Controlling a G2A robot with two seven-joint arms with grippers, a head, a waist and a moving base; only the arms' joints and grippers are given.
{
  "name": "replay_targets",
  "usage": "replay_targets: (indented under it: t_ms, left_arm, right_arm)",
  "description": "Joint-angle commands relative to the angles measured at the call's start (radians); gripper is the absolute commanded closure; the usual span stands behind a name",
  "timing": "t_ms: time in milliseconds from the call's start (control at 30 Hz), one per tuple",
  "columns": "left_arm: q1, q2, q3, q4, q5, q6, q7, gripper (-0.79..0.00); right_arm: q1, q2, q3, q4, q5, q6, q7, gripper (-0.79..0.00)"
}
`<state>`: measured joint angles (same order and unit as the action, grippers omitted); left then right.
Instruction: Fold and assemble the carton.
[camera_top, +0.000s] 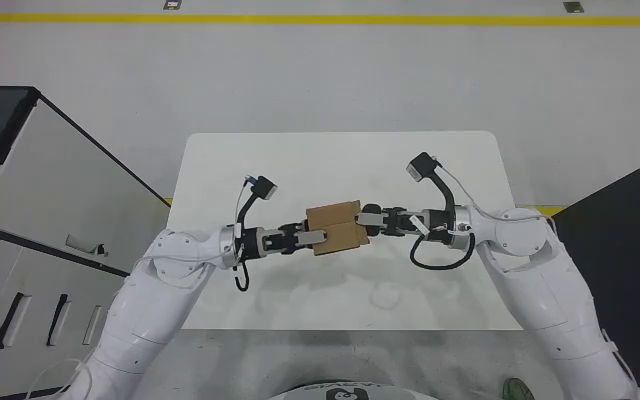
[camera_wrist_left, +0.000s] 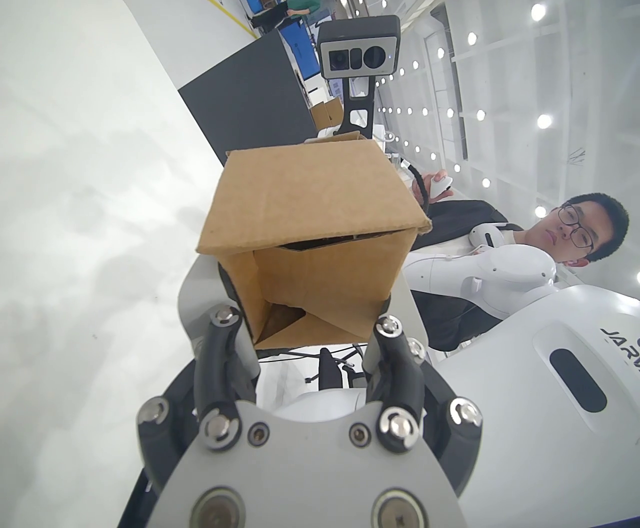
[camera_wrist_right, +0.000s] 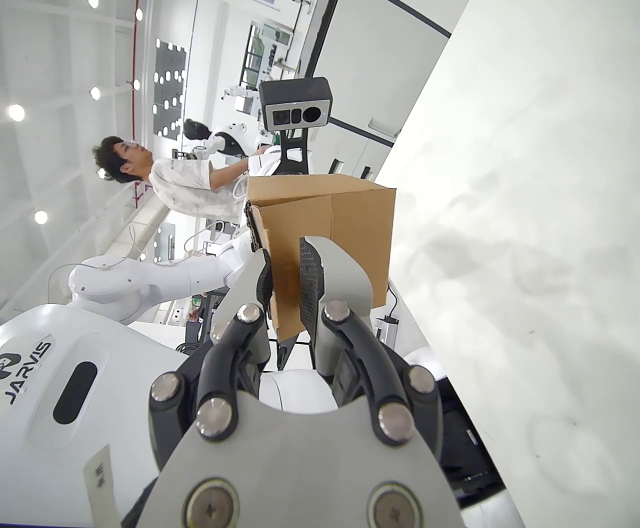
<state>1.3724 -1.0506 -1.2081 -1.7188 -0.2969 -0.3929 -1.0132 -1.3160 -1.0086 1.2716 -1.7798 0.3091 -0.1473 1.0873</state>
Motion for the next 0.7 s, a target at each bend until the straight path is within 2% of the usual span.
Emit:
replay_targets:
  t_ms: [0,200,400,667]
  left_arm:
    - [0.000,0.001,0.000,-0.001,0.000,0.000,0.000,0.000]
    - [0.004,0.003,-0.002,-0.005,-0.007,0.003,0.004,0.000]
    - [0.005,0.005,-0.004,-0.005,-0.017,0.006,0.004,0.000]
    - [0.005,0.007,-0.002,-0.005,-0.024,0.008,0.004,0.000]
  right_arm:
    - [0.000,0.000,-0.003,-0.003,0.002,0.001,-0.002,-0.058]
    - [0.000,0.000,-0.009,-0.002,0.018,-0.001,-0.002,-0.052]
    - [-0.009,0.001,-0.002,-0.004,0.049,-0.008,-0.008,-0.117]
    - [-0.021,0.003,0.005,-0.007,0.092,-0.017,-0.004,-0.068]
